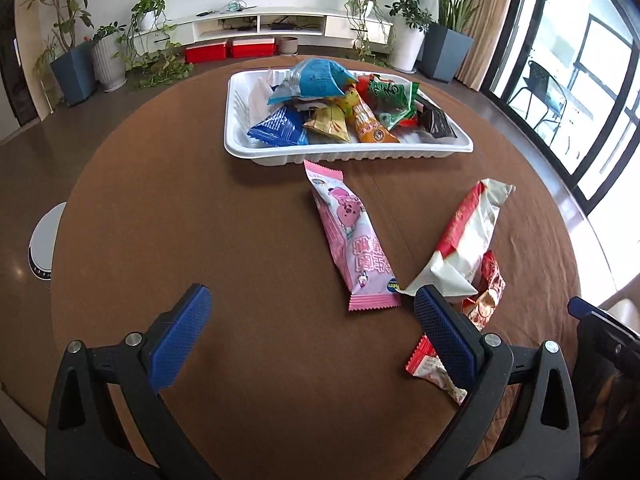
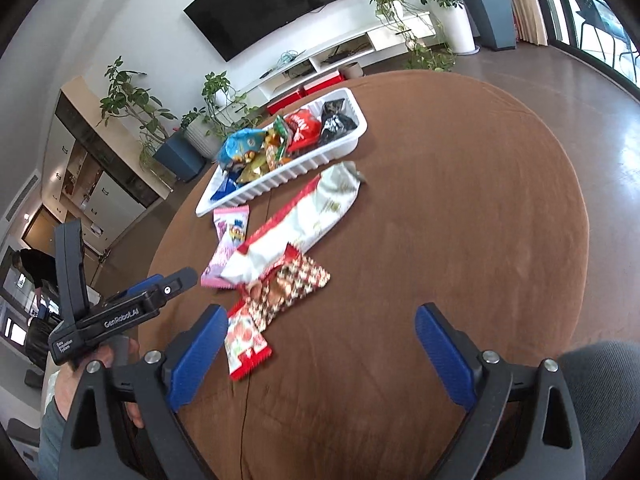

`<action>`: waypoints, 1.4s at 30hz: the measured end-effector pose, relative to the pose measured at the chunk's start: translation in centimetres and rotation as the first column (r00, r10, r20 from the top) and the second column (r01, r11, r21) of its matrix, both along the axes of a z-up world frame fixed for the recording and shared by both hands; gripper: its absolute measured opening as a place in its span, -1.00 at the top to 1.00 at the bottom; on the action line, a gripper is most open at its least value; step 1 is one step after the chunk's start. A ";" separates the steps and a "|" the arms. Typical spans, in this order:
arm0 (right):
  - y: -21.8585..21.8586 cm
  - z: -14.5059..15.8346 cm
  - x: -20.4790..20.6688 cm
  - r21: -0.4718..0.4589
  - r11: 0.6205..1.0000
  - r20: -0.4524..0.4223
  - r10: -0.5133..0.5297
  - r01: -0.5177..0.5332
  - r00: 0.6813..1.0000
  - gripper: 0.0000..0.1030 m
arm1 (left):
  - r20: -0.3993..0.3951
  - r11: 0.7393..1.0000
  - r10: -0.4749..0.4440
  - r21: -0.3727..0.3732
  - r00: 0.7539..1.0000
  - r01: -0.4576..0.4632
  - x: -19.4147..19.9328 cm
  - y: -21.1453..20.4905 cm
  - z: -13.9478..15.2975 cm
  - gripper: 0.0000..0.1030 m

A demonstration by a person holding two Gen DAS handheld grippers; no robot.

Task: Organize snacks
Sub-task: 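Withdraw both tools from the tray back over the remaining snacks, then grasp the pink packet with the left tool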

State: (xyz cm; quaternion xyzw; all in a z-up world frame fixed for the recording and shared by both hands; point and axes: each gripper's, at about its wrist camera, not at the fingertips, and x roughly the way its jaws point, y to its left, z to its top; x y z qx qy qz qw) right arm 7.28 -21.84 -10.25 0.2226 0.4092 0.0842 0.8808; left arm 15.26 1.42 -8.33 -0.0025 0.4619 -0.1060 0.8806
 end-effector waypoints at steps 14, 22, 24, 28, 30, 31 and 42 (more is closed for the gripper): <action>0.5 -1.0 -0.6 0.009 1.000 -0.027 0.015 -0.015 1.000 -0.87 | -0.073 0.999 -0.024 0.038 0.997 0.027 4.6 -1.8 -1.0 -0.98; 0.6 -0.9 -0.7 0.004 1.000 -0.028 0.025 -0.025 0.999 -0.86 | -0.133 0.993 -0.044 0.105 0.990 0.058 8.6 -3.4 -2.9 -0.51; 0.7 -0.9 -0.7 0.000 1.000 -0.029 0.027 -0.027 0.999 -0.86 | -0.131 0.992 -0.048 0.113 0.990 0.063 9.2 -3.5 -3.1 -0.43; 0.7 -0.7 -0.4 -0.010 1.000 -0.029 0.029 -0.029 0.999 -0.86 | -0.129 0.991 -0.063 0.111 0.990 0.078 10.0 -3.7 -3.2 -0.23; 0.8 -0.5 -0.2 -0.020 0.999 -0.031 0.033 -0.034 0.999 -0.86 | -0.126 0.990 -0.075 0.111 0.989 0.089 10.3 -3.8 -3.2 -0.07; 0.9 -0.4 0.1 -0.028 0.999 -0.034 0.036 -0.037 0.999 -0.86 | -0.125 0.989 -0.080 0.110 0.989 0.095 10.4 -3.8 -3.2 -0.02; 1.5 1.1 5.4 -0.042 0.998 -0.089 0.042 -0.046 0.995 -0.82 | -0.115 0.984 -0.148 0.086 0.982 0.159 10.7 -3.6 -3.4 0.39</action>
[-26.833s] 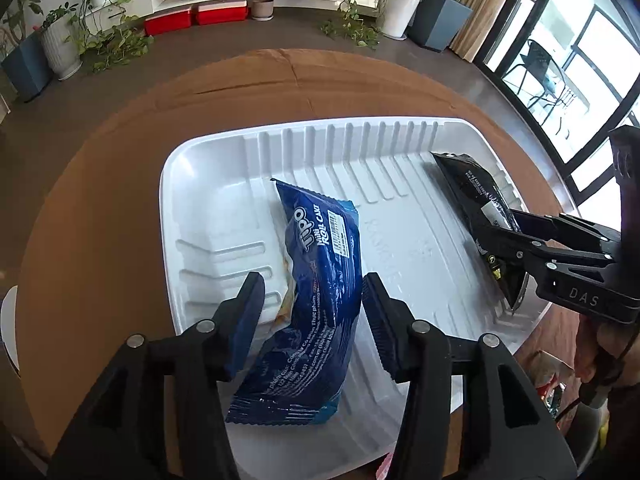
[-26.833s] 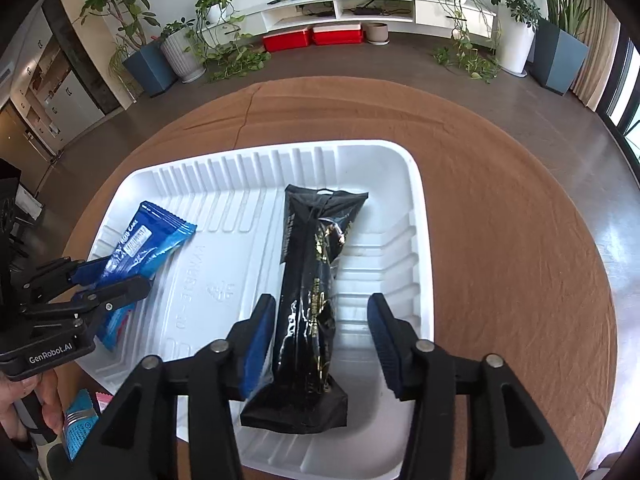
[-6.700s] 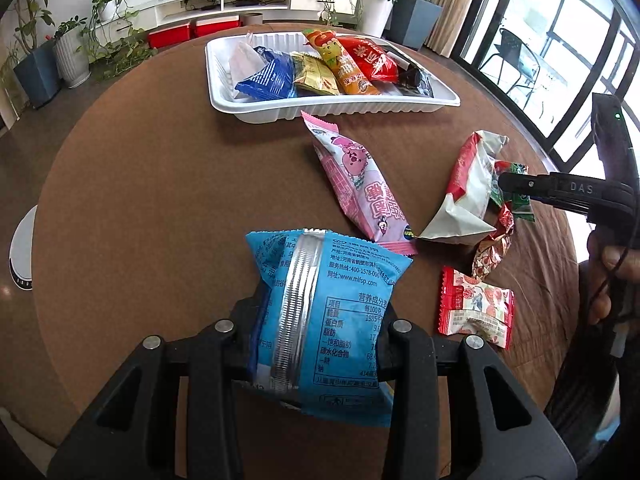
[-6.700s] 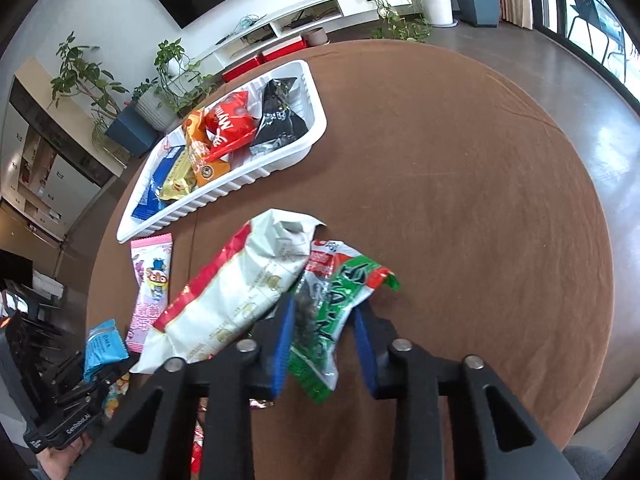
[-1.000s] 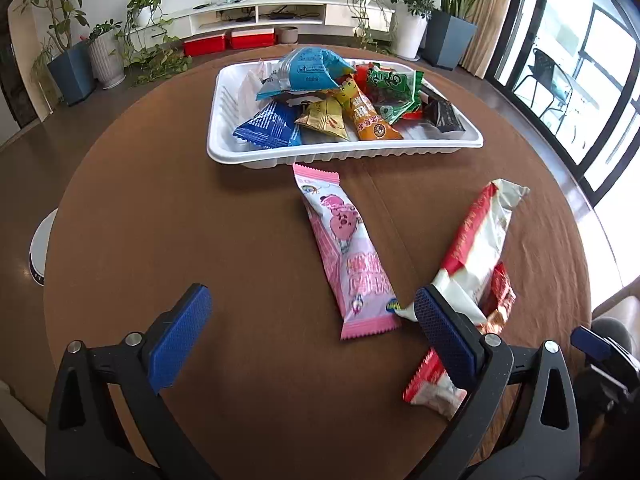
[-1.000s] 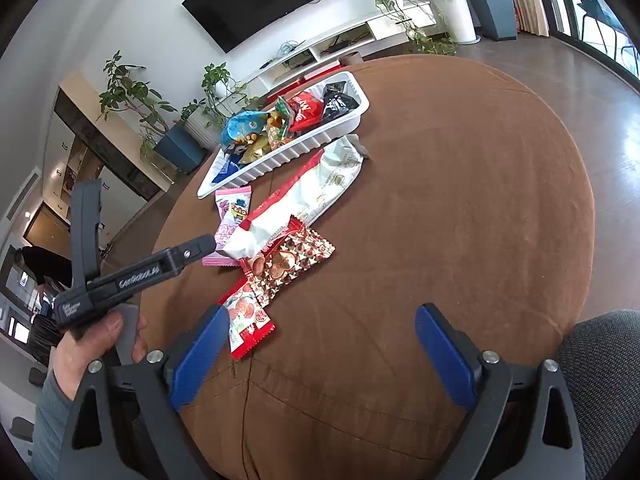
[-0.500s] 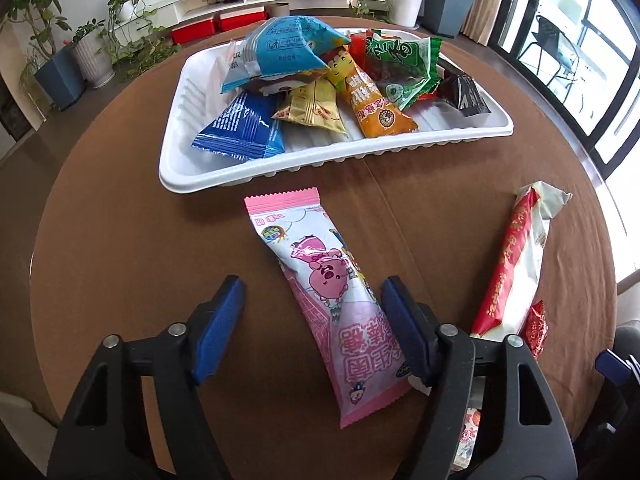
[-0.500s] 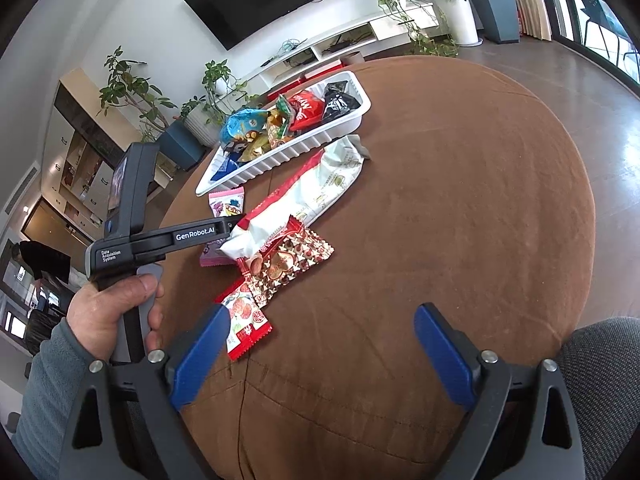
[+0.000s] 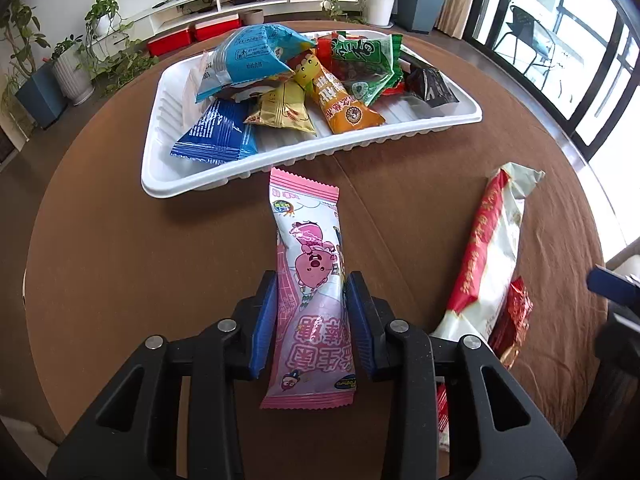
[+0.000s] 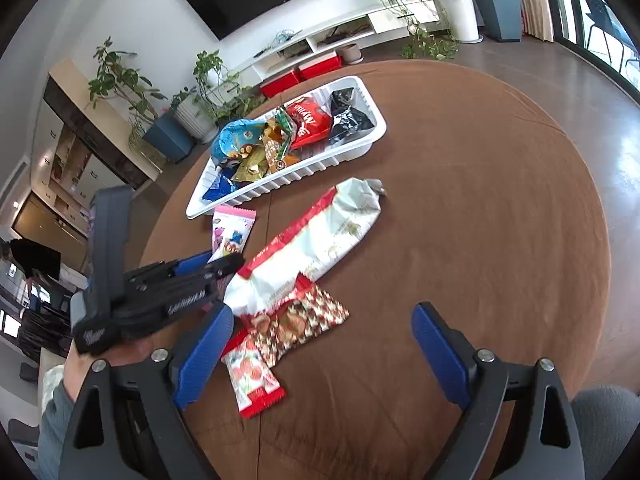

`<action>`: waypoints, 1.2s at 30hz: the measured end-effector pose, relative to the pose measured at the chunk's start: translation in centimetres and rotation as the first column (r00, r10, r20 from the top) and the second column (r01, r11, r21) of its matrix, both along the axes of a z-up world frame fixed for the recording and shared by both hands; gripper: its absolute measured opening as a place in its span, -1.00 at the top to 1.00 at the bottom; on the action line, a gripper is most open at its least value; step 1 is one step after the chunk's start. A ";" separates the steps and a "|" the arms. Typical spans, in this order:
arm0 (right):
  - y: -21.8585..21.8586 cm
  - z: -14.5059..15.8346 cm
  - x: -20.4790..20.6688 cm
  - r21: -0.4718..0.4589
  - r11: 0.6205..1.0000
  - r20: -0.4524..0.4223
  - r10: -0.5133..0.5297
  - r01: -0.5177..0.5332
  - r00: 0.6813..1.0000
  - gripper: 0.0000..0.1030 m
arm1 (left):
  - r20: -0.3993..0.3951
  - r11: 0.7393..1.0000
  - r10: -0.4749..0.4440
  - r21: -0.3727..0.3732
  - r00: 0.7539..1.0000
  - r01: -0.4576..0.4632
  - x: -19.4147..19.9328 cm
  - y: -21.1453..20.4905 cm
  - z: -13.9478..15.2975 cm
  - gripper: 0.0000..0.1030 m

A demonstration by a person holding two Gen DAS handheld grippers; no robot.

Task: Organize snacks
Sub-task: 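Grasp the pink packet with the left tool, then grasp the long white-and-red bar with the right tool while the left tool holds the pink packet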

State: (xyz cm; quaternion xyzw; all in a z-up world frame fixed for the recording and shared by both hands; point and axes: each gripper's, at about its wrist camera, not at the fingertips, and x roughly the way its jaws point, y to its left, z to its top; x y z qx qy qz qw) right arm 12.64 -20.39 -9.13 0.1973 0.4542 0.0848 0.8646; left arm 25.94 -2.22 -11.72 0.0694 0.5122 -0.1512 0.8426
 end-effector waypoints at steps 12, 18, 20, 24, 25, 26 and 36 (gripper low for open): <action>3.0 -1.7 7.2 -0.012 0.998 -0.153 0.056 -0.059 0.987 -0.80 | -0.002 0.997 0.043 -0.057 0.999 -0.043 -1.3 5.0 -0.5 0.41; 5.9 -2.4 9.1 -0.083 0.987 -0.178 0.118 -0.135 0.977 -0.67 | 0.002 0.995 0.061 -0.085 0.998 -0.060 -3.7 5.9 -0.1 0.41; 6.8 -2.5 9.4 -0.097 0.982 -0.176 0.146 -0.165 0.974 -0.65 | 0.004 0.993 0.065 -0.095 0.998 -0.065 -3.9 6.2 -0.1 0.41; 7.9 -2.5 9.9 -0.174 0.966 -0.155 0.167 -0.193 0.974 -0.57 | 0.007 0.992 0.068 -0.103 0.998 -0.067 -4.2 6.4 0.1 0.41; 8.0 -2.5 10.1 -0.188 0.963 -0.154 0.166 -0.194 0.974 -0.52 | 0.008 0.992 0.069 -0.105 0.998 -0.068 -4.5 6.4 0.1 0.41; 8.3 -2.4 10.3 -0.212 0.957 -0.155 0.166 -0.197 0.974 -0.49 | 0.009 0.992 0.071 -0.108 0.997 -0.069 -4.4 6.4 0.1 0.41; 10.4 -2.7 10.7 -0.322 0.918 -0.165 0.186 -0.231 0.969 -0.34 | 0.014 0.991 0.074 -0.110 0.997 -0.072 -4.6 6.4 0.1 0.41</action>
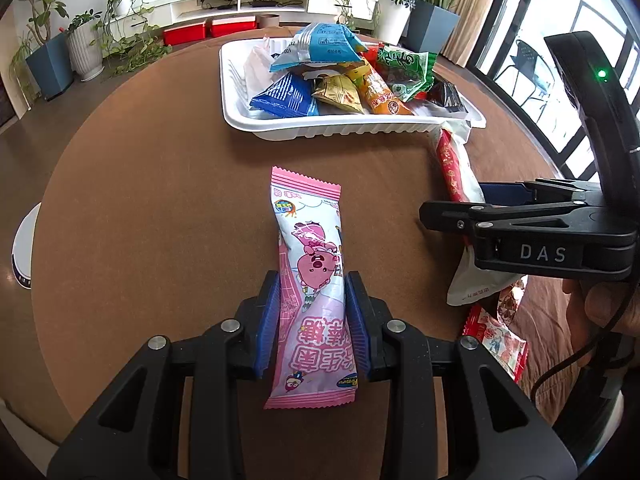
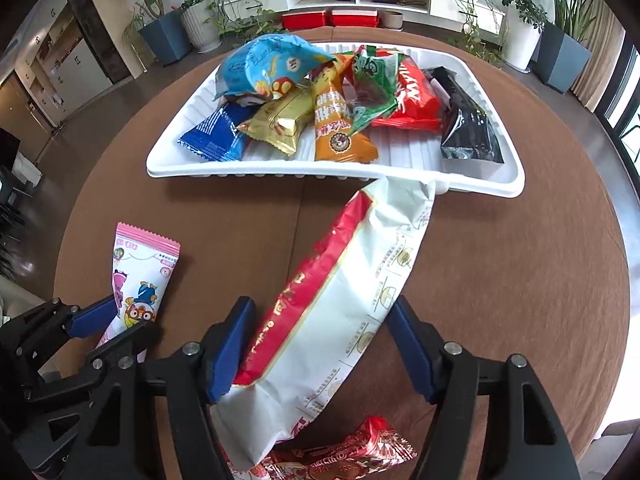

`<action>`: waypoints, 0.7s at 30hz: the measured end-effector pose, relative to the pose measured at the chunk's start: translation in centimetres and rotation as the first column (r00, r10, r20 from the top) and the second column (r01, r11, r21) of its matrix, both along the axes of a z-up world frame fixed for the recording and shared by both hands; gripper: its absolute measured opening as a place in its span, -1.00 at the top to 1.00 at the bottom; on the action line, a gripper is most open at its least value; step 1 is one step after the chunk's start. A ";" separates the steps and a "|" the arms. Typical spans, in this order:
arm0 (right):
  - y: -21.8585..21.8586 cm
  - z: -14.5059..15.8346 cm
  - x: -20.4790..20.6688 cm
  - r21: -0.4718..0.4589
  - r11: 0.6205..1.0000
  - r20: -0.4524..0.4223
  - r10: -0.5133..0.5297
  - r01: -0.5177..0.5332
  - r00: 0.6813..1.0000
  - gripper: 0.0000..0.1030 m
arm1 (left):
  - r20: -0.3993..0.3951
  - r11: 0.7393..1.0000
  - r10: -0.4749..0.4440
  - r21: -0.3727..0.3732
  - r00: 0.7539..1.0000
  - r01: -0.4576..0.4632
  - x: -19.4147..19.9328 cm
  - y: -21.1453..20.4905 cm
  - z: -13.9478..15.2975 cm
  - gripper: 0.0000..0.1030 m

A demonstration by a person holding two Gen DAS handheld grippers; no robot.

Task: Organize snacks
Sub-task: 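Grasp the long white-and-red bar with the right tool while the left tool holds the pink packet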

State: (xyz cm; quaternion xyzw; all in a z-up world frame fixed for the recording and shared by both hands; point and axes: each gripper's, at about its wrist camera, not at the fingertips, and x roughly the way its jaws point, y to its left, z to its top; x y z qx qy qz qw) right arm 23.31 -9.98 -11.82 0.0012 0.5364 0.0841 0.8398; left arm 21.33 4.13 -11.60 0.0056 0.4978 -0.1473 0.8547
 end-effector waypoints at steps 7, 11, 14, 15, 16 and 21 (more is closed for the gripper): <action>-0.8 0.1 0.0 0.007 1.000 -0.012 0.001 -0.001 1.000 -0.04 | 0.001 1.000 0.001 0.002 1.000 -0.001 -0.1 0.0 0.0 0.41; -1.1 0.3 0.0 0.013 1.000 -0.017 0.003 -0.003 1.000 0.10 | 0.002 1.000 0.001 0.000 1.000 -0.001 -0.1 0.0 0.0 0.41; -1.5 0.2 0.2 -0.004 1.000 -0.016 0.004 -0.004 1.000 0.28 | 0.004 1.000 0.001 0.000 1.000 -0.001 -0.1 0.0 0.0 0.41; -1.5 0.2 0.2 -0.011 1.000 -0.015 0.004 -0.004 1.000 0.46 | 0.004 1.000 0.001 0.001 1.000 -0.001 -0.1 -0.1 0.0 0.41; -1.6 0.3 0.0 -0.009 1.000 -0.015 0.005 -0.005 1.000 0.65 | 0.005 1.000 0.001 0.001 1.000 -0.001 -0.1 -0.1 0.0 0.41; -2.3 0.2 0.1 0.008 1.000 -0.018 0.007 -0.007 1.000 0.68 | 0.007 1.000 0.000 -0.002 1.000 0.000 -0.1 -0.1 0.0 0.42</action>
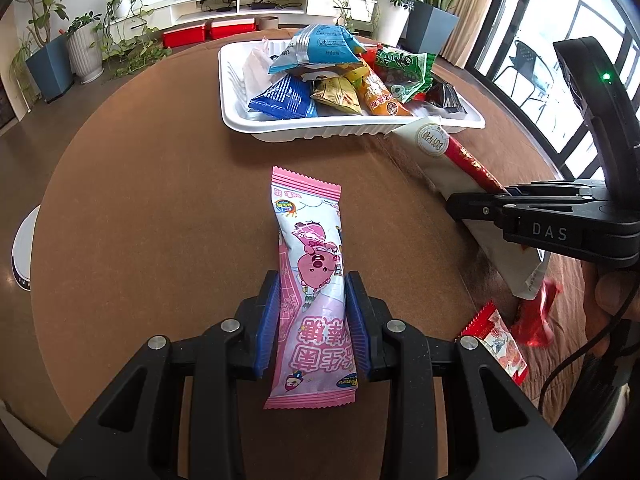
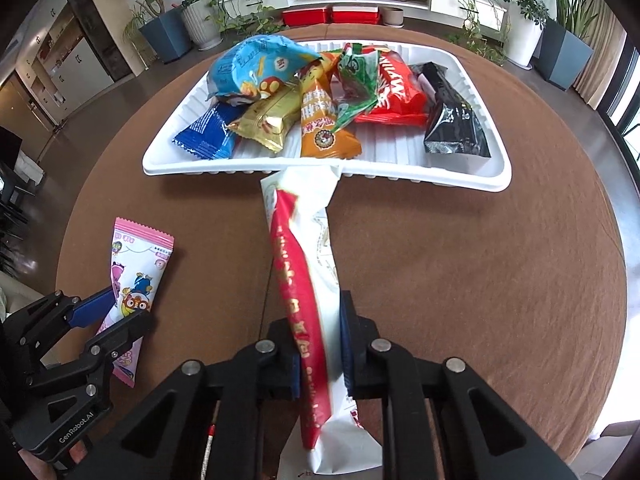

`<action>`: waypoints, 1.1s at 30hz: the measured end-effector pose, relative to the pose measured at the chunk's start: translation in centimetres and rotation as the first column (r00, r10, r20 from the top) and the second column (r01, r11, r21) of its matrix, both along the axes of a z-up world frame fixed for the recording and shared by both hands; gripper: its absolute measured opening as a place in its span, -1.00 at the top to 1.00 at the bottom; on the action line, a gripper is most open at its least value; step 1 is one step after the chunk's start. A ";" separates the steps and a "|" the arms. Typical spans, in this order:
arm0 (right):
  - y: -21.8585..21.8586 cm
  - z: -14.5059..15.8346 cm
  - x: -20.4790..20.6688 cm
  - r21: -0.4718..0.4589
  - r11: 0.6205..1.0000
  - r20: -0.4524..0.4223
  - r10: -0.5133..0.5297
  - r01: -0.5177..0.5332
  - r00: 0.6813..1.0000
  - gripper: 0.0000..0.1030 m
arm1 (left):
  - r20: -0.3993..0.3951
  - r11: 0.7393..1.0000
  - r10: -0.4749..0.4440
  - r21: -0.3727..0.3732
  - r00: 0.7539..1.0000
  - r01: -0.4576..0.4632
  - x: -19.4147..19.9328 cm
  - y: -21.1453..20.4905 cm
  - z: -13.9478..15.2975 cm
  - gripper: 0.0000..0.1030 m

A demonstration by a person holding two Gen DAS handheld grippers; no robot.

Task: Organize snacks
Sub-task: 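Grasp the long white-and-red bar with the right tool while the left tool holds the pink packet, then carry the pink packet and white-and-red bar into the tray and open both tools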

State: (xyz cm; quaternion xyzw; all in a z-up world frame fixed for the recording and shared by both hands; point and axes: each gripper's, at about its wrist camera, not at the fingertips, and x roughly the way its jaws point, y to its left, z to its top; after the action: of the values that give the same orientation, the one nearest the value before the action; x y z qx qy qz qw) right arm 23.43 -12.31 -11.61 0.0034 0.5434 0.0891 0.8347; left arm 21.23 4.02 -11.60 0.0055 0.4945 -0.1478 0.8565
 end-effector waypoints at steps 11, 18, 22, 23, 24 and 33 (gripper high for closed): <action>-1.1 0.5 -0.6 0.075 0.997 0.028 -0.015 0.013 0.999 0.70 | 0.012 1.000 0.005 -0.014 1.000 -0.005 0.0 0.2 0.0 0.56; -2.4 2.1 -1.3 0.118 0.993 0.062 -0.027 0.019 0.998 0.70 | 0.021 1.000 -0.001 -0.023 1.000 0.002 -0.1 0.1 0.3 0.61; -3.0 2.3 -2.0 0.147 0.989 0.067 -0.037 0.027 0.997 0.70 | 0.034 0.999 0.003 -0.033 0.999 -0.002 -0.2 0.2 0.7 0.61; -3.3 2.3 -2.2 0.157 0.987 0.066 -0.042 0.031 0.997 0.70 | 0.037 0.999 0.004 -0.035 0.999 -0.003 -0.3 0.2 0.8 0.61; -3.6 2.4 -2.3 0.168 0.985 0.067 -0.045 0.034 0.997 0.70 | 0.042 0.999 0.007 -0.037 0.999 -0.006 -0.4 0.3 1.0 0.61; -6.0 3.2 -3.7 0.230 0.970 0.080 -0.099 0.078 0.992 0.70 | 0.068 0.995 0.018 -0.100 0.998 -0.011 -0.7 0.6 3.2 0.61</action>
State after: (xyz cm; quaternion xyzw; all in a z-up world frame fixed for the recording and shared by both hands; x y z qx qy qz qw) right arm 19.69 -18.33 -8.39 0.1186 0.4905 0.1129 0.8559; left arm 20.56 4.57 -8.43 -0.0357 0.4568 -0.1656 0.8733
